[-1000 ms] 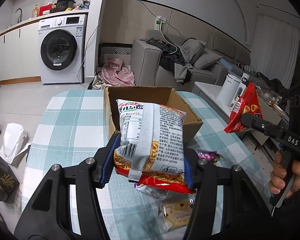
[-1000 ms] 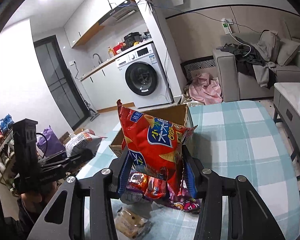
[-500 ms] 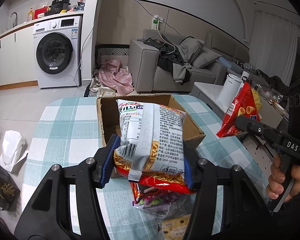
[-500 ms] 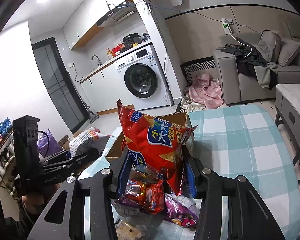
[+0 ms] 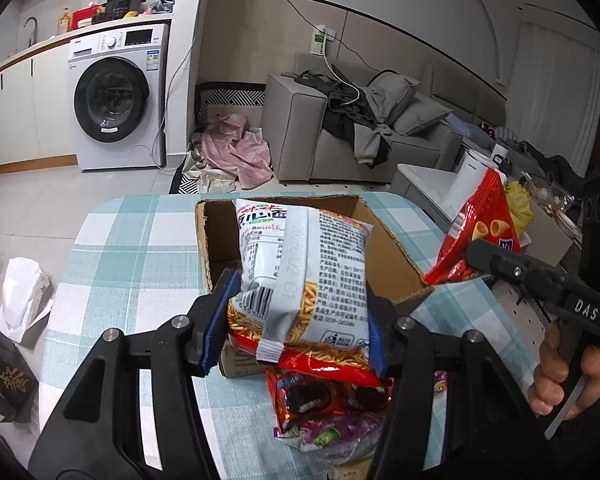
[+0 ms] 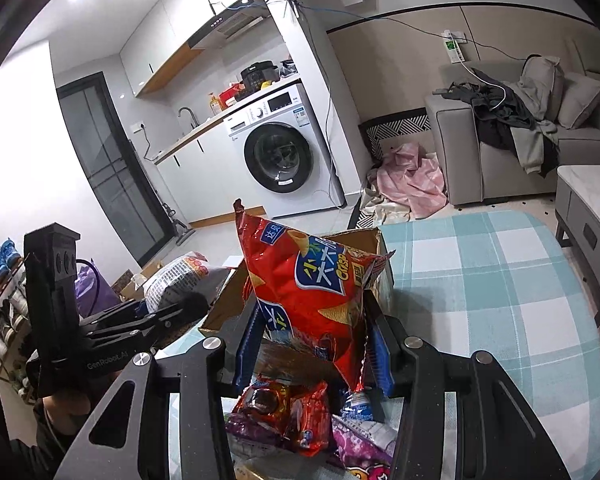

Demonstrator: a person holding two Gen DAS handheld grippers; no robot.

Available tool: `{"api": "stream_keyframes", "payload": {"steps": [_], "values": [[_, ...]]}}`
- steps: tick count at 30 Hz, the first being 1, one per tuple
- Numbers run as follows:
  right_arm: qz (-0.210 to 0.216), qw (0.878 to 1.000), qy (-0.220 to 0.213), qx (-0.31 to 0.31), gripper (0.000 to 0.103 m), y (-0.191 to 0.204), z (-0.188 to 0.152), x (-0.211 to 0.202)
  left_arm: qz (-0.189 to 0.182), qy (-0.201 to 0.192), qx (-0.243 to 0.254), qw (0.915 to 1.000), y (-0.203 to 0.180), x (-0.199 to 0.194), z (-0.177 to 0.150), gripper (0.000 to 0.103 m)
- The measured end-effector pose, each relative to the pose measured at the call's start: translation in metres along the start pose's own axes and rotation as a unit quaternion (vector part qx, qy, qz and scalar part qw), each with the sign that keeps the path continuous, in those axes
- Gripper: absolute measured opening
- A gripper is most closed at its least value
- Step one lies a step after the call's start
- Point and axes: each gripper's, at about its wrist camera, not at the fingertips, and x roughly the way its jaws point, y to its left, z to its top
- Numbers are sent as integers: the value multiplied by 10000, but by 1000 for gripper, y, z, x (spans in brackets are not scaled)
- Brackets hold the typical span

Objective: Organize snacks

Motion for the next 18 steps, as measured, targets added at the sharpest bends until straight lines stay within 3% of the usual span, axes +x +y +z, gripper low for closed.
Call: {"api": "stream_keyframes", "payload": {"steps": [18], "values": [[22,9994,318,-113,47,3,2,56,268,182,32,9995,16,58,1,53]]}}
